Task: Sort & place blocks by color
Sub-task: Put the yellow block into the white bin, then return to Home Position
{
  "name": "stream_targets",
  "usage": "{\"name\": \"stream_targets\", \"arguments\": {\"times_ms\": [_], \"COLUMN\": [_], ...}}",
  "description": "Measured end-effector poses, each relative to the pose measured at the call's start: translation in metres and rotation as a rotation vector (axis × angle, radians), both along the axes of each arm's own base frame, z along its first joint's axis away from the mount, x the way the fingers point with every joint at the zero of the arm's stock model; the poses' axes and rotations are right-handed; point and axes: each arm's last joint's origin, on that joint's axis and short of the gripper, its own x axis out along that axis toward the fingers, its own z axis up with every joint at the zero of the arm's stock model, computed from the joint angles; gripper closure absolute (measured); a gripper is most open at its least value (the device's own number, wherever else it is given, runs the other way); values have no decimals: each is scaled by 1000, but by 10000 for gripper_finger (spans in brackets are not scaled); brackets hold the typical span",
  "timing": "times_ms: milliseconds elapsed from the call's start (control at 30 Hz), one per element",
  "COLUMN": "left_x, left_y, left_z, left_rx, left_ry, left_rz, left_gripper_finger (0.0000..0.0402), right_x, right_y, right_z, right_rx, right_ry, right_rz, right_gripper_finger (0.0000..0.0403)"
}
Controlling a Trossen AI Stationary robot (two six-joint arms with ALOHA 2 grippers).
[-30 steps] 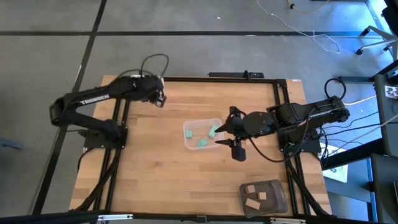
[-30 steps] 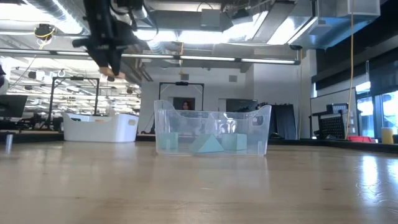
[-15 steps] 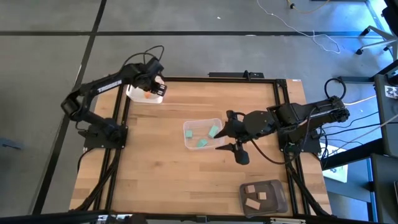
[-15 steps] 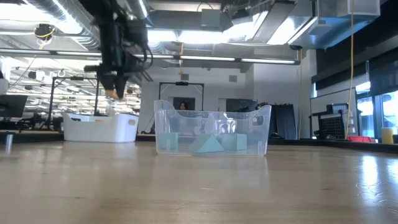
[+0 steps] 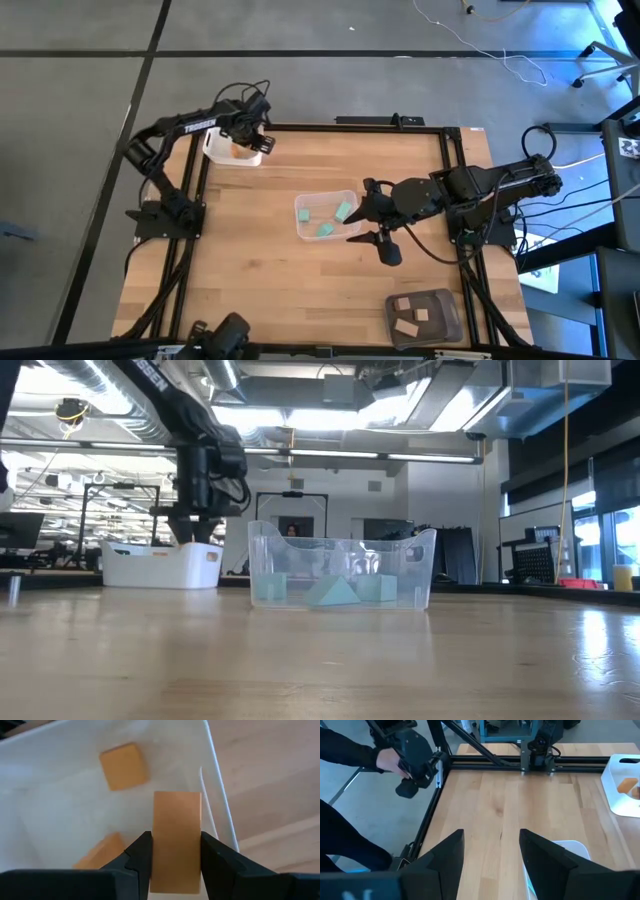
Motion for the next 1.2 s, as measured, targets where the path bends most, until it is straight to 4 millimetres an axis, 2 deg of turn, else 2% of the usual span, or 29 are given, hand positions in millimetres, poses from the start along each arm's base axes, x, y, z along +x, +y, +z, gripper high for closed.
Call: {"name": "stream_targets", "arguments": {"times_ms": [367, 567, 767, 867, 1000, 1100, 1200], "left_x": [5, 5, 4, 2, -6, -11, -17], "left_y": [6, 6, 4, 2, -10, -27, -52], "left_z": [-13, -13, -7, 3, 35, 61, 91], "left_rx": [-9, -12, -1, 26, 95, 133, 193], "left_ry": [-4, -1, -15, -34, -102, -182, -274], "left_rz": [-4, -4, -6, -15, -40, -77, -136], "left_gripper_finger": [279, 218, 207, 207, 207, 210, 223], "right_x": [0, 0, 0, 0, 0, 0, 0], "right_y": [0, 0, 0, 0, 0, 0, 0], "right_z": [0, 0, 0, 0, 0, 0, 0], "right_rx": [-1, -3, -3, -4, -4, -4, -2], "right_ry": [0, 0, 0, -1, -1, -1, 0], "right_rz": [-1, 0, 0, 0, 0, 0, 2], "right_gripper_finger": [210, 210, 210, 210, 210, 210, 210]}}
